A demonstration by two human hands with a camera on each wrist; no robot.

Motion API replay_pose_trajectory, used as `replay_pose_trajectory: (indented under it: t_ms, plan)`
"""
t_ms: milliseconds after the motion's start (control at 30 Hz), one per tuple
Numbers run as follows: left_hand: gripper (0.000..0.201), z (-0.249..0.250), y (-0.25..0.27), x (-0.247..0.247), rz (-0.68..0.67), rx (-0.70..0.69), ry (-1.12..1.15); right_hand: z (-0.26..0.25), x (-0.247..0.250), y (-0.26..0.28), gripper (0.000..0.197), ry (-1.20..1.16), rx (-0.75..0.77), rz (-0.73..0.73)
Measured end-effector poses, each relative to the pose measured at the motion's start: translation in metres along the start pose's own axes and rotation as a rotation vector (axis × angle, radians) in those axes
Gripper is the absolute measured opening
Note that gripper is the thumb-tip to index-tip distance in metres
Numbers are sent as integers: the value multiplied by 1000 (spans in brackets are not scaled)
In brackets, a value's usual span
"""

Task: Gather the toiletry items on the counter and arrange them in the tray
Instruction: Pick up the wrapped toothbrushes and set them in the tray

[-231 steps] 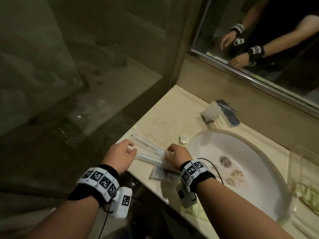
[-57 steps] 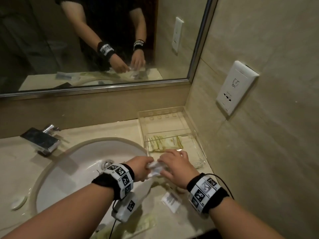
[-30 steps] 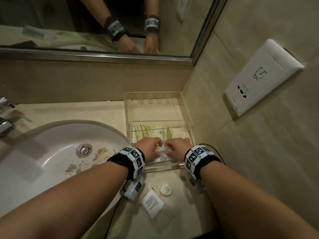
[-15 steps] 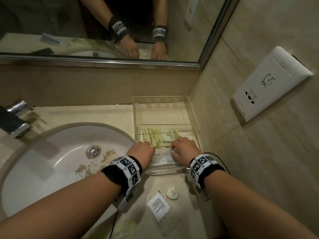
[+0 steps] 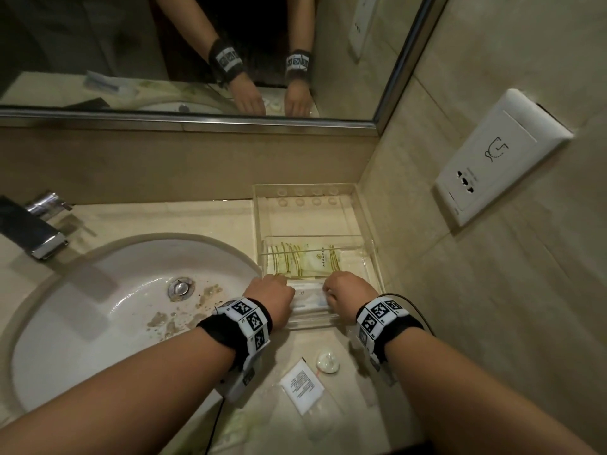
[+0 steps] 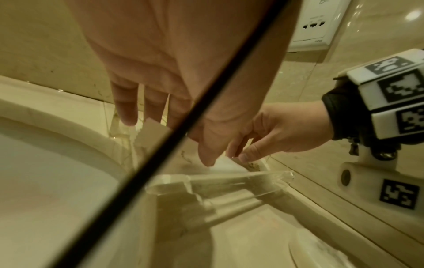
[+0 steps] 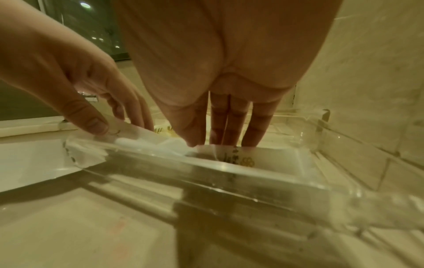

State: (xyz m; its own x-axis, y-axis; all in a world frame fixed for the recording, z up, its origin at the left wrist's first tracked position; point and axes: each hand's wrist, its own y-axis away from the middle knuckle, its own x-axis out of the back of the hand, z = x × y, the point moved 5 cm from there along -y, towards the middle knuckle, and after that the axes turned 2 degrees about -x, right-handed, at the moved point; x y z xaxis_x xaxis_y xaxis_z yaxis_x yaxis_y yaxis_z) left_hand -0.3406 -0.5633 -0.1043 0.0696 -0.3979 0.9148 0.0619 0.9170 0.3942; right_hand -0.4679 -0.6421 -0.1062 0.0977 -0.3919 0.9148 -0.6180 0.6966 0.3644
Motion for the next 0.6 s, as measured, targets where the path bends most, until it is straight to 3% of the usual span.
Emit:
replay_pose_trajectory:
  t_ms: [200, 600]
  plan:
    - [33, -11, 12, 8, 71, 61, 83, -11, 12, 9, 23, 17, 26, 63]
    - [31, -36, 71, 22, 140, 26, 189, -68, 14, 50, 19, -72, -8, 137]
